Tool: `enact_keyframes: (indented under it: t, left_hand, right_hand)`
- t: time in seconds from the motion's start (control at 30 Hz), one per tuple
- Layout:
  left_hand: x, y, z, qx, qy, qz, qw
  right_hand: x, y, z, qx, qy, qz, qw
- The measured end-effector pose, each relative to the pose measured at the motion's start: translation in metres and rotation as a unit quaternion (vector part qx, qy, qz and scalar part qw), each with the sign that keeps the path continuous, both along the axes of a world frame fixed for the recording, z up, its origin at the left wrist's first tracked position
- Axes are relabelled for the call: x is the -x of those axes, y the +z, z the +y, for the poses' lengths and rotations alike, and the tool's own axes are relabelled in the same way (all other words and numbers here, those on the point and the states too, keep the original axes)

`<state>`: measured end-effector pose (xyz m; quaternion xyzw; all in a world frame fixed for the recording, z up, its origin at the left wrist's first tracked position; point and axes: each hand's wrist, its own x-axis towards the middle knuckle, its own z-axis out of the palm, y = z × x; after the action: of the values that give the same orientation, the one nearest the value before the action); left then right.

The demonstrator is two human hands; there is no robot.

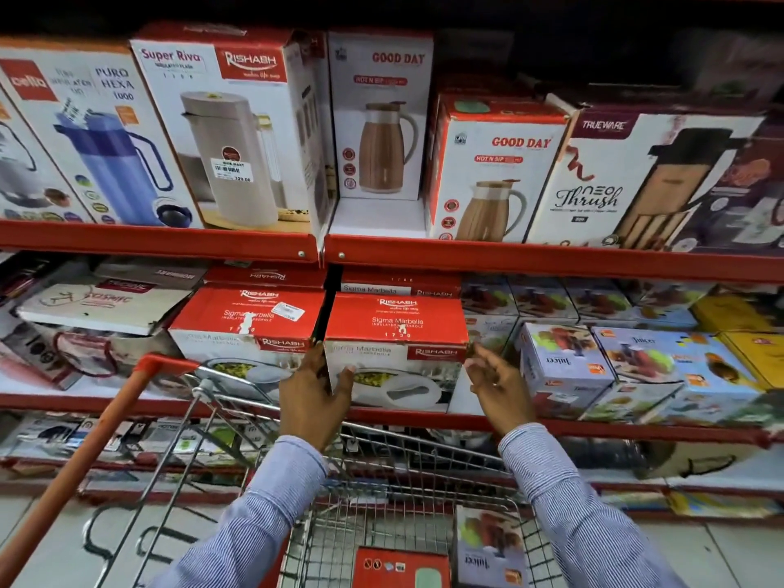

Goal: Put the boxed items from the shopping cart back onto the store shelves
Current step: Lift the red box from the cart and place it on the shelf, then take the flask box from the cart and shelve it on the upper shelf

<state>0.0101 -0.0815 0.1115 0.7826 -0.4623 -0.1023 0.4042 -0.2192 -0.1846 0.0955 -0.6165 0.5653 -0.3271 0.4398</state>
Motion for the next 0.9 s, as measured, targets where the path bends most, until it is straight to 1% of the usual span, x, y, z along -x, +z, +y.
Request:
enact_keyframes:
  t: [0.07,0.13,0.17,0.2,0.23,0.3,0.33,0.4,0.43,0.5,0.6,0.73,0.8,0.9]
  left_hand:
    - [0.008,-0.012,0.019,-0.003,-0.011,0.015,1.0]
    - [0.014,-0.043,0.037,-0.055,-0.018,0.031,0.998]
    - [0.018,-0.061,0.047,-0.096,-0.025,0.065,0.993]
    - [0.021,-0.079,0.056,-0.131,-0.033,0.123,0.983]
    - [0.025,-0.098,0.065,-0.175,-0.037,0.174,0.968]
    - [0.033,-0.133,0.081,-0.266,-0.041,0.214,0.939]
    - [0.038,-0.15,0.089,-0.312,-0.038,0.238,0.919]
    - [0.051,-0.169,0.1,-0.382,-0.009,0.308,0.871]
    - [0.057,-0.174,0.104,-0.413,0.003,0.322,0.852]
    - [0.065,-0.181,0.11,-0.455,0.0,0.322,0.83]
    - [0.07,-0.186,0.116,-0.476,-0.018,0.339,0.811]
    - [0.069,-0.213,0.127,-0.437,0.012,0.373,0.818]
    - [0.071,-0.226,0.133,-0.416,0.028,0.399,0.817]
    - [0.075,-0.205,0.134,-0.372,0.053,0.43,0.821]
  right_hand:
    - [0.012,-0.015,0.018,-0.002,-0.012,-0.012,1.0]
    - [0.025,-0.034,0.041,-0.023,-0.026,-0.014,0.999]
    - [0.032,-0.047,0.053,-0.038,-0.031,-0.001,0.999]
    - [0.038,-0.062,0.065,-0.059,-0.032,0.027,0.997]
    - [0.044,-0.078,0.077,-0.084,-0.028,0.051,0.995]
    - [0.051,-0.111,0.097,-0.168,-0.032,0.086,0.982]
    - [0.054,-0.125,0.106,-0.211,-0.022,0.116,0.97]
    - [0.057,-0.149,0.12,-0.276,0.03,0.195,0.941]
    - [0.057,-0.161,0.126,-0.302,0.048,0.217,0.927]
    - [0.052,-0.169,0.139,-0.362,0.063,0.208,0.907]
    - [0.046,-0.17,0.154,-0.399,0.059,0.188,0.896]
    - [0.042,-0.165,0.167,-0.41,0.053,0.173,0.894]
    - [0.043,-0.162,0.173,-0.401,0.064,0.159,0.9]
    - [0.049,-0.156,0.175,-0.361,0.056,0.137,0.921]
